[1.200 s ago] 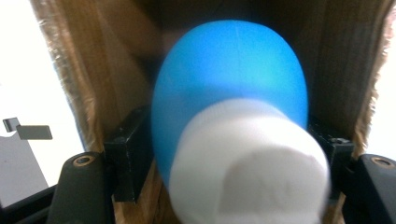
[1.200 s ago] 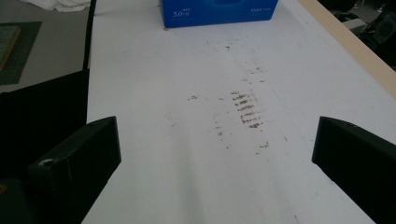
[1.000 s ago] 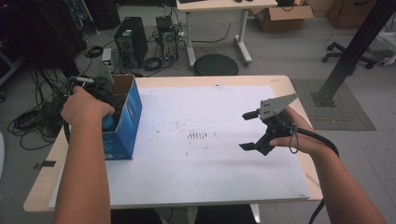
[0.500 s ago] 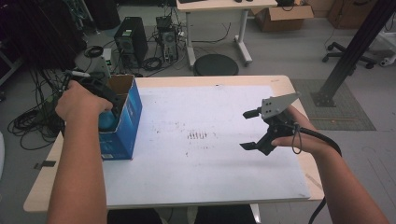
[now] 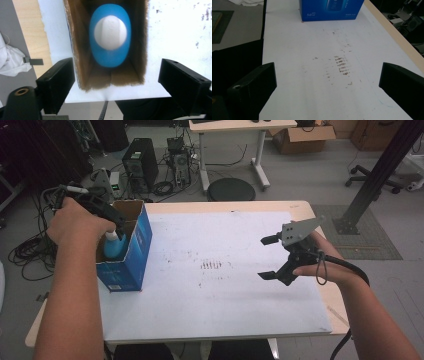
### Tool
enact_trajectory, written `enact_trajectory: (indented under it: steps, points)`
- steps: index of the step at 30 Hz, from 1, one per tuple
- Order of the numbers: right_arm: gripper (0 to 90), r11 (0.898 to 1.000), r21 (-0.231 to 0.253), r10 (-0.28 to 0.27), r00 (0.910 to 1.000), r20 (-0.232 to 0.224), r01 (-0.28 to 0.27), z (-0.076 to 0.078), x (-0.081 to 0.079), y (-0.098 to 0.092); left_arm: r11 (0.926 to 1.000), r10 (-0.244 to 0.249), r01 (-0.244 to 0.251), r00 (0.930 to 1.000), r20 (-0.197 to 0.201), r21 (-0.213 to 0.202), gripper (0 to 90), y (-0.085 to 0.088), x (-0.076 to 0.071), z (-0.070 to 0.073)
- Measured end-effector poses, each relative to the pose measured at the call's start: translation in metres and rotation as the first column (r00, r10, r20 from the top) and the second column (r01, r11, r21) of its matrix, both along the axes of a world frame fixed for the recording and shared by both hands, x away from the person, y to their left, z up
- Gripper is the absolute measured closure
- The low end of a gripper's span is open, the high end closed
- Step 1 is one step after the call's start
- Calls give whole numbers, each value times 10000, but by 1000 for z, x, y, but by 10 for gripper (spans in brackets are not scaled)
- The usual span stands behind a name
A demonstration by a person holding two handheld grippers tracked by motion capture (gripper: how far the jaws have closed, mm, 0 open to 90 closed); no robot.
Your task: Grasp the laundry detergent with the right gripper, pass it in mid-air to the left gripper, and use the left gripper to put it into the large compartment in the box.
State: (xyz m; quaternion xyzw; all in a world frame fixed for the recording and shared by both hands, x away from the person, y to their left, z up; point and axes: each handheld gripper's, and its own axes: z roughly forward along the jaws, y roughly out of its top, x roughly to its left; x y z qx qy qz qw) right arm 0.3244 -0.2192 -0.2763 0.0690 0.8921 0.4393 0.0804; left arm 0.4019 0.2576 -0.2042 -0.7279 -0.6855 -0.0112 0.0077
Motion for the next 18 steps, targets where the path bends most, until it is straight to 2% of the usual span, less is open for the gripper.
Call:
enact_trajectory:
  steps: [9,14,18]
  points:
    - [14,9999,-120,58,9999,97,-57,9,-5,1,9992,-381,380,9992,68,142,92,-10,-10,20]
    - [14,9997,-213,83,9999,131,-81,16,-5,1,9988,-451,449,9989,113,200,58,-14,-12,26]
    - [14,9995,-285,106,9998,187,-100,20,-4,0,9977,-617,617,9981,-14,284,8,-21,-13,28]
